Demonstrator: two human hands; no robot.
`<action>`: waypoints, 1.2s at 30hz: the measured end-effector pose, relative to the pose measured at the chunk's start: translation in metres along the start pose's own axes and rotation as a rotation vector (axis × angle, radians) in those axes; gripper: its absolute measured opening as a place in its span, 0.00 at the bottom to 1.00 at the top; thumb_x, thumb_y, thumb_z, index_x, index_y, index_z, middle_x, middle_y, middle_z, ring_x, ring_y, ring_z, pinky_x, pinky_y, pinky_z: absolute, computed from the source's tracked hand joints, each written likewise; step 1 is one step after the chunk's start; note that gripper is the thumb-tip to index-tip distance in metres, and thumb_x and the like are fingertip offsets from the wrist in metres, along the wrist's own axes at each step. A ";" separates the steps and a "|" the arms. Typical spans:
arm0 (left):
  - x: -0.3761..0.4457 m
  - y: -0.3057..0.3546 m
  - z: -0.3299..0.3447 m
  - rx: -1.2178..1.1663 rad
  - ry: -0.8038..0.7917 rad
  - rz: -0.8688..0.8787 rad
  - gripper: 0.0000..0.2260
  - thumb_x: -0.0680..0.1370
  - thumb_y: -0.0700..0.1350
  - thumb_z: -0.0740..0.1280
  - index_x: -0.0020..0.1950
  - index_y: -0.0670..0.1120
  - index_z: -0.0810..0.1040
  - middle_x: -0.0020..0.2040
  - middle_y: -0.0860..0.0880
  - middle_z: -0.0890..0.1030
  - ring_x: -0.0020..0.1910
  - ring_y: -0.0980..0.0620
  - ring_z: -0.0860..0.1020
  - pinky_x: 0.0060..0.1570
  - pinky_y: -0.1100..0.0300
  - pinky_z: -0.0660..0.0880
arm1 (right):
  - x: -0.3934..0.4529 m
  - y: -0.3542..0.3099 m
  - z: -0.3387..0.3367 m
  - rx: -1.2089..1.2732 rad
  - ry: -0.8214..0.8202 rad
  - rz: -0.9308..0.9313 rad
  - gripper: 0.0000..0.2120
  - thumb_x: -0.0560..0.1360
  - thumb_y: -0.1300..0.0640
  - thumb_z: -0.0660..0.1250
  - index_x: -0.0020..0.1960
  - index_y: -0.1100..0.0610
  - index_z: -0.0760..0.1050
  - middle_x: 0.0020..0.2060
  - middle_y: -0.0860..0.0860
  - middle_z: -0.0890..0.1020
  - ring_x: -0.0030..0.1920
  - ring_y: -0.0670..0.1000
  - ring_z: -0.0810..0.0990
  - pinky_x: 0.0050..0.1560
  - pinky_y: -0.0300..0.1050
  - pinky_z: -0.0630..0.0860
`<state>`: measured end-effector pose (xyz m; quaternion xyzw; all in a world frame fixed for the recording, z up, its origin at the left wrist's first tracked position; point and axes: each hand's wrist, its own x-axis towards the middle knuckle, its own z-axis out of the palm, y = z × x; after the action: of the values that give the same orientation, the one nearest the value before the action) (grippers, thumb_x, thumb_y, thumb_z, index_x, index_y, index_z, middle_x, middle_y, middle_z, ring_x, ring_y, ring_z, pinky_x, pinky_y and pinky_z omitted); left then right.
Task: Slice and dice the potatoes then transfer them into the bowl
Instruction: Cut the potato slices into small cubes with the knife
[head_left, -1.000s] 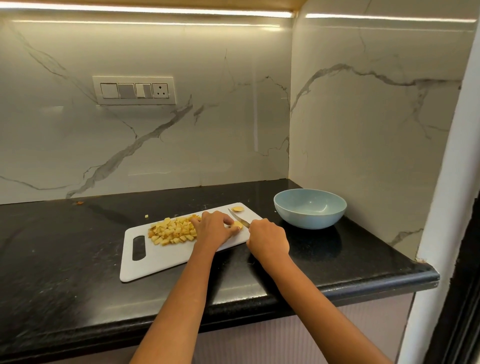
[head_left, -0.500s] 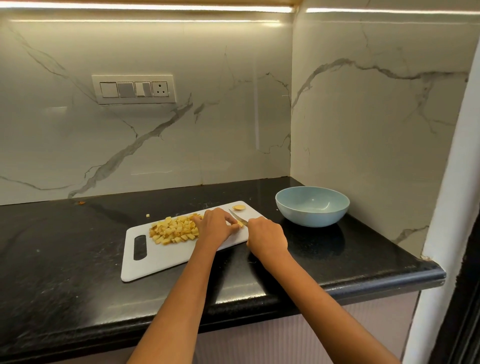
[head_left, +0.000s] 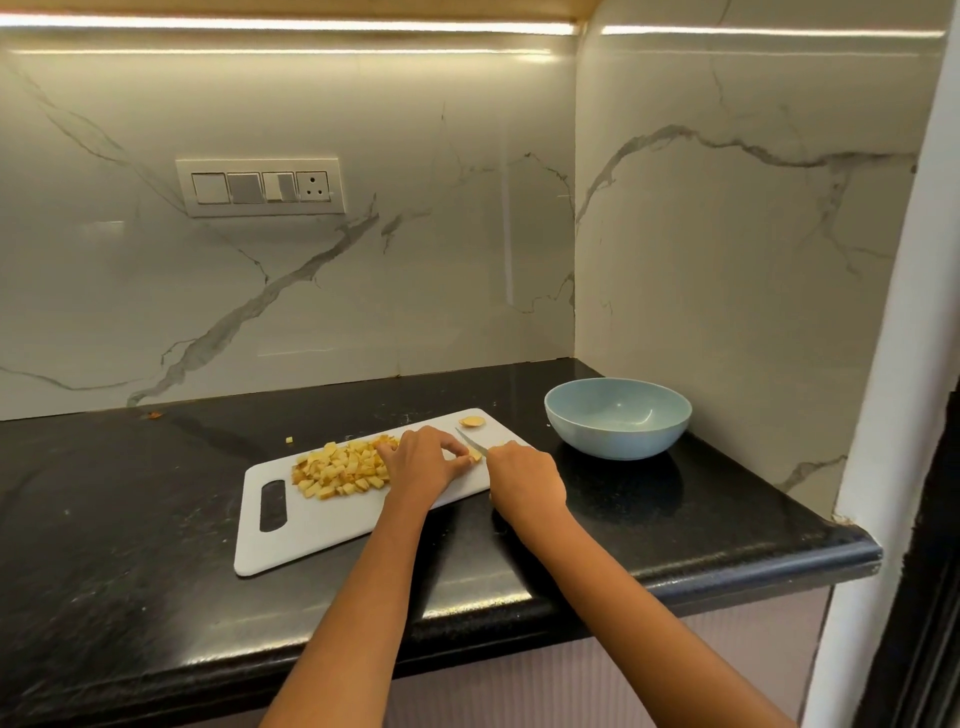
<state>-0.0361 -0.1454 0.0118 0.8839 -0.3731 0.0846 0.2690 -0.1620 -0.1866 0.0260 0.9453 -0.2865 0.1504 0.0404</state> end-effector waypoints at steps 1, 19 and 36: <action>0.000 -0.001 0.001 -0.004 -0.001 0.002 0.08 0.74 0.55 0.67 0.49 0.54 0.82 0.57 0.53 0.79 0.62 0.51 0.71 0.64 0.48 0.56 | 0.001 0.000 0.000 0.015 -0.002 0.008 0.12 0.79 0.64 0.57 0.61 0.60 0.72 0.57 0.56 0.77 0.54 0.55 0.79 0.47 0.43 0.72; 0.003 0.000 0.001 -0.030 0.023 -0.011 0.07 0.75 0.54 0.67 0.49 0.54 0.82 0.54 0.55 0.81 0.59 0.52 0.73 0.60 0.51 0.58 | -0.009 0.001 0.000 0.095 0.016 0.065 0.12 0.79 0.59 0.59 0.62 0.60 0.72 0.55 0.57 0.77 0.53 0.54 0.79 0.47 0.43 0.73; -0.002 0.000 0.001 -0.070 0.019 -0.016 0.08 0.75 0.53 0.67 0.50 0.53 0.83 0.55 0.54 0.81 0.59 0.51 0.73 0.62 0.50 0.57 | -0.009 0.001 0.000 0.135 0.009 0.123 0.11 0.79 0.61 0.57 0.60 0.60 0.72 0.54 0.56 0.78 0.51 0.54 0.79 0.46 0.43 0.73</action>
<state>-0.0375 -0.1451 0.0103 0.8761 -0.3664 0.0776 0.3038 -0.1697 -0.1822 0.0234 0.9258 -0.3332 0.1757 -0.0314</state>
